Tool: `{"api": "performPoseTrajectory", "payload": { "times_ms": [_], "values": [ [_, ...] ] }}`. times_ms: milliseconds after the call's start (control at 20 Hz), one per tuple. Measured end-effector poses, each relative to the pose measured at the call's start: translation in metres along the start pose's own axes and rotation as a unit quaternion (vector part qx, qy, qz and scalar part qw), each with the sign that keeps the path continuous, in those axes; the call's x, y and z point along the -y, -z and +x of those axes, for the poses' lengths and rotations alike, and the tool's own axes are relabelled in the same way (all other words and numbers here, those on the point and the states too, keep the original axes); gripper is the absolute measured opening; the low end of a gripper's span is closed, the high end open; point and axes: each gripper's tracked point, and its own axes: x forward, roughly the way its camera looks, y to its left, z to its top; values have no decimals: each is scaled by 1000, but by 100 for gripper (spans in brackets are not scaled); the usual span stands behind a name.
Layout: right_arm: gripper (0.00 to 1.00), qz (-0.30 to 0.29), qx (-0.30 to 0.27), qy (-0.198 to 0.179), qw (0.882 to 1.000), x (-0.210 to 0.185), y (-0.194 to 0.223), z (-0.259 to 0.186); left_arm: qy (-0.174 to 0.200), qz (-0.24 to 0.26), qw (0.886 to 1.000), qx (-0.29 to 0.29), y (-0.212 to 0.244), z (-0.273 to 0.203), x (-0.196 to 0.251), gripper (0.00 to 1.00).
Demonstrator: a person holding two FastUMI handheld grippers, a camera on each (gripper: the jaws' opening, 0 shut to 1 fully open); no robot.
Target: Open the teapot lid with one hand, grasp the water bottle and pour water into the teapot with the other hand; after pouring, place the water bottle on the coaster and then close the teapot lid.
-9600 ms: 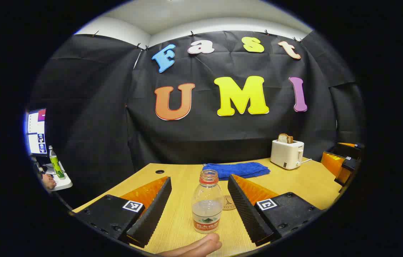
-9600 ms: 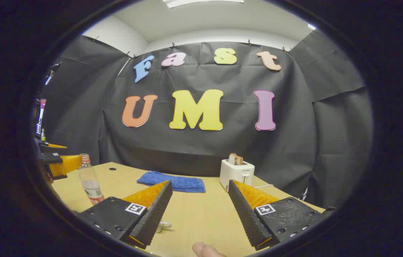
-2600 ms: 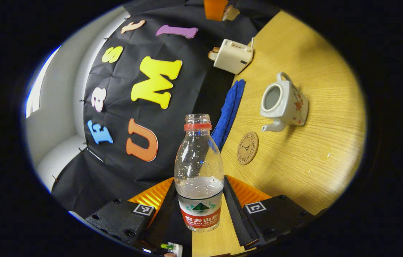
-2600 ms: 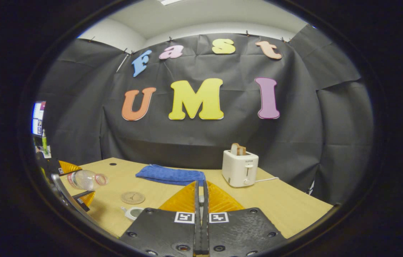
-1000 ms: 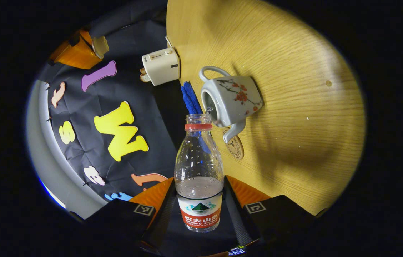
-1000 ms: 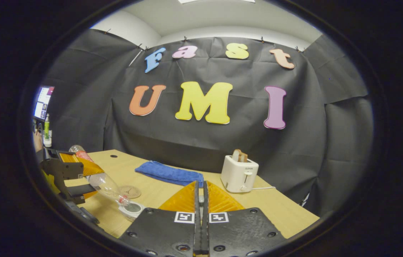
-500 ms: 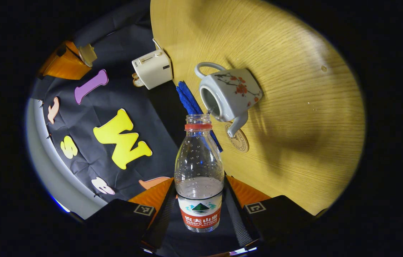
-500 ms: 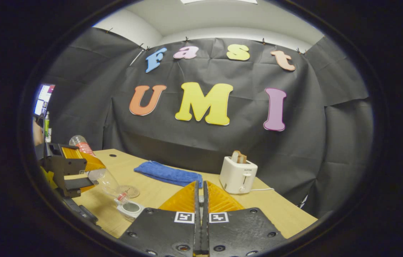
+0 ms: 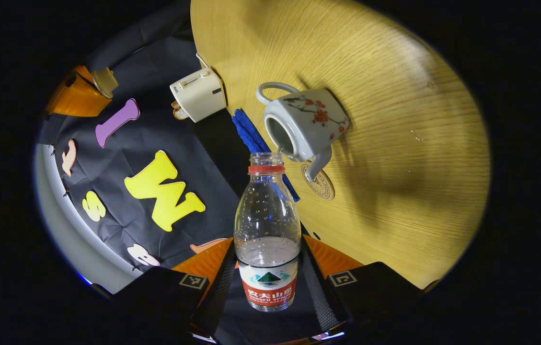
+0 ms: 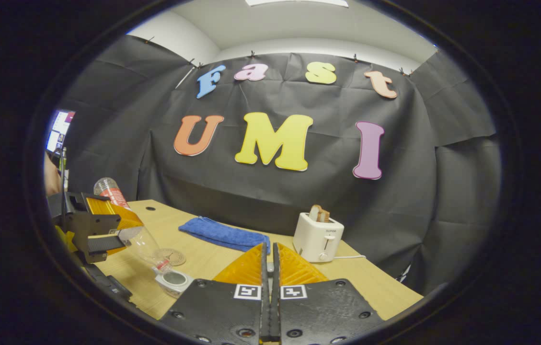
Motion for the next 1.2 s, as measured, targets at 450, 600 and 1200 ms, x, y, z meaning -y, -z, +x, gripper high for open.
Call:
{"api": "performPoseTrajectory", "payload": {
  "times_ms": [450, 600, 1200],
  "values": [
    [0, -12, 16, -11, 1000, -9, -10, -6, -7, 17, 1000, 1, -1, -1, -6, 77],
    [0, -12, 16, -12, 1000, -10, -9, -6, -6, 19, 1000, 1, -1, -1, -6, 77],
    [0, -17, 19, -2, 1000, -4, -11, -6, -20, -30, 999, 16, -2, 0, -3, 77]
  ]
}}
